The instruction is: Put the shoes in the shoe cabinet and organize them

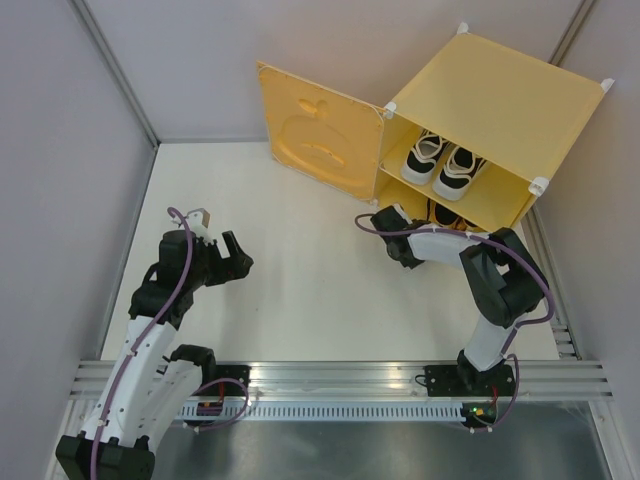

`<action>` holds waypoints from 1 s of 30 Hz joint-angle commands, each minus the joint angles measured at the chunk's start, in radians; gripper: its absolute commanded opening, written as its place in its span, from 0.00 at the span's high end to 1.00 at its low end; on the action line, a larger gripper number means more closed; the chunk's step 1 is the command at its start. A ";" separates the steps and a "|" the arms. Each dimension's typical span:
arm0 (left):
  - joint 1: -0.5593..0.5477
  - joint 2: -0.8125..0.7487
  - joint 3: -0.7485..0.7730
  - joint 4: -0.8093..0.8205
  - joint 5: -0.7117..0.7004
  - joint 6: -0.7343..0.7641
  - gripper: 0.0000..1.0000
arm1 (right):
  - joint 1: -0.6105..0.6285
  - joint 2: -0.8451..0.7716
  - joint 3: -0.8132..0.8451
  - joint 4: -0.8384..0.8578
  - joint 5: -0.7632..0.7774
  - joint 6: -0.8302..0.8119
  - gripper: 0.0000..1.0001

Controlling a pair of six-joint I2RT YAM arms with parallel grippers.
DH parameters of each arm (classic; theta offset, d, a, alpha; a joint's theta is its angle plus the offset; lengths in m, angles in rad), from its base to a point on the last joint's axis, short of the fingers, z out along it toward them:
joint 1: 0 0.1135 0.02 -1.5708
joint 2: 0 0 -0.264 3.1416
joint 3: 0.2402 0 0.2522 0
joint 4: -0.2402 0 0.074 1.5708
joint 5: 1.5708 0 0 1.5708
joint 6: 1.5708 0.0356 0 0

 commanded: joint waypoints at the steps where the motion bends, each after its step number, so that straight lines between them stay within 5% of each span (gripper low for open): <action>1: 0.000 -0.001 -0.002 0.016 0.022 0.003 0.03 | -0.003 -0.030 -0.018 -0.007 0.114 0.007 0.55; 2: 0.000 -0.001 -0.003 0.016 0.022 0.003 0.03 | -0.001 -0.037 -0.018 0.001 0.117 0.007 0.65; 14: 0.000 -0.001 -0.002 0.015 0.017 0.003 0.03 | -0.003 0.032 -0.013 0.105 0.244 -0.009 0.80; 30: 0.000 -0.003 -0.002 0.018 0.013 0.000 0.03 | -0.053 0.061 0.080 0.171 0.278 -0.059 0.82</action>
